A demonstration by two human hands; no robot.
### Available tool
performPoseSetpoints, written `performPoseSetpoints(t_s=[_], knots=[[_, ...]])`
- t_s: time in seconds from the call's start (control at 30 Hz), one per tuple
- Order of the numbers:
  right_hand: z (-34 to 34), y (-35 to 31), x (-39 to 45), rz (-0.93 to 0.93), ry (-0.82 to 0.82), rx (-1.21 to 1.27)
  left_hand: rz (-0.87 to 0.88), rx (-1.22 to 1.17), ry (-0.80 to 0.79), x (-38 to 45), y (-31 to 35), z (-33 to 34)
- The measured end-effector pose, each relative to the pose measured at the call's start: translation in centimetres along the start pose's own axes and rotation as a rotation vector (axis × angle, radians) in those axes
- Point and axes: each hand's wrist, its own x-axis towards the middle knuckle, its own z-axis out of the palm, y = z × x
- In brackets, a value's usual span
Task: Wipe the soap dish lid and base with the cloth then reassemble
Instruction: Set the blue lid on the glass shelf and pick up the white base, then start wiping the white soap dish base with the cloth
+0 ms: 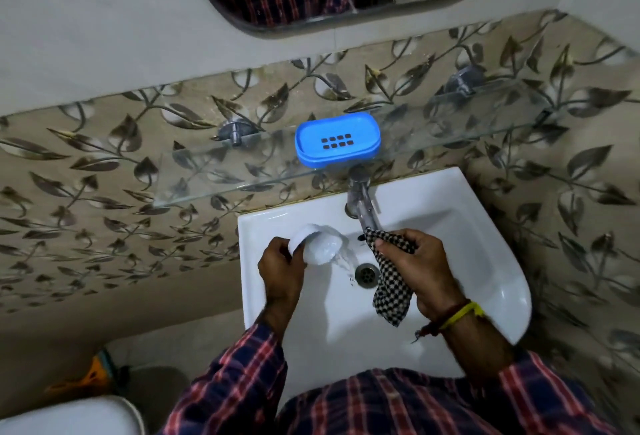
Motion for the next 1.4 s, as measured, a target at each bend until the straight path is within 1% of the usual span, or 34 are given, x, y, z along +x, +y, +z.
performPoseSetpoints(t_s=[0.13,0.17,0.2,0.23,0.27,0.33,0.37,0.43,0.47,0.5,0.57,0.67,0.73,0.83,0.9,1.03,1.1,1.17,1.23,1.3,1.4], knots=[[-0.4,0.4,0.5,-0.052,0.045,-0.073,0.68,0.377,0.076,-3.2,0.3,-0.6],[-0.5,0.7,0.7,-0.08,0.065,-0.118,0.792,0.445,0.1,-3.6,0.7,-0.9],[-0.6,0.9,0.9,-0.103,0.08,-0.168,0.855,0.48,0.129,-3.8,0.8,-1.0],[-0.7,1.1,1.1,-0.122,0.085,-0.21,0.863,0.49,0.141,-4.0,1.2,-1.1],[-0.7,1.2,1.1,-0.139,0.078,-0.247,0.846,0.477,0.148,-4.2,1.4,-1.1],[-0.9,1.3,1.0,-0.172,0.047,-0.325,0.748,0.385,0.13,-4.7,2.4,-1.2],[-0.9,1.4,1.0,-0.184,0.03,-0.361,0.636,0.296,0.114,-5.1,3.3,-1.4],[-0.9,1.7,0.9,-0.185,-0.013,-0.407,0.326,0.107,0.095,-5.8,5.1,-1.3],[-0.8,1.8,0.8,-0.181,-0.044,-0.41,0.211,0.041,0.075,-6.1,5.9,-1.1],[-0.7,1.9,0.7,-0.176,-0.076,-0.405,0.162,-0.01,0.031,-6.5,6.8,-0.8],[-0.4,2.0,0.4,-0.192,-0.126,-0.388,0.171,-0.102,-0.103,-7.4,8.0,-0.6],[-0.6,1.2,0.3,-0.22,-0.135,-0.323,0.237,-0.204,-0.28,-8.4,8.9,-0.6],[-1.1,0.5,0.6,-0.198,-0.183,-0.244,0.257,-0.244,-0.361,-8.4,8.7,-0.5],[-1.6,-0.2,0.8,-0.138,-0.277,-0.115,0.292,-0.259,-0.399,-8.6,8.7,-0.3],[-1.7,-0.4,0.7,-0.091,-0.335,-0.029,0.263,-0.307,-0.434,-8.8,9.0,-0.3],[-1.7,-0.1,0.4,-0.003,-0.436,0.015,0.041,-0.526,-0.527,-9.7,9.4,-0.4],[-1.4,-0.2,0.1,0.016,-0.426,0.028,-0.013,-0.614,-0.552,-10.2,9.6,-0.5],[-1.2,-0.5,-0.2,0.076,-0.343,0.107,-0.029,-0.666,-0.569,-10.2,9.7,-0.8],[-0.9,-1.1,-0.4,0.181,-0.281,0.196,-0.008,-0.656,-0.594,-10.2,9.7,-0.9],[-0.3,-1.4,-0.6,0.234,-0.294,0.236,-0.004,-0.622,-0.586,-10.5,9.6,-0.8],[0.6,-1.4,-1.2,0.177,-0.321,0.214,0.008,-0.564,-0.537,-10.8,9.8,-0.8]])
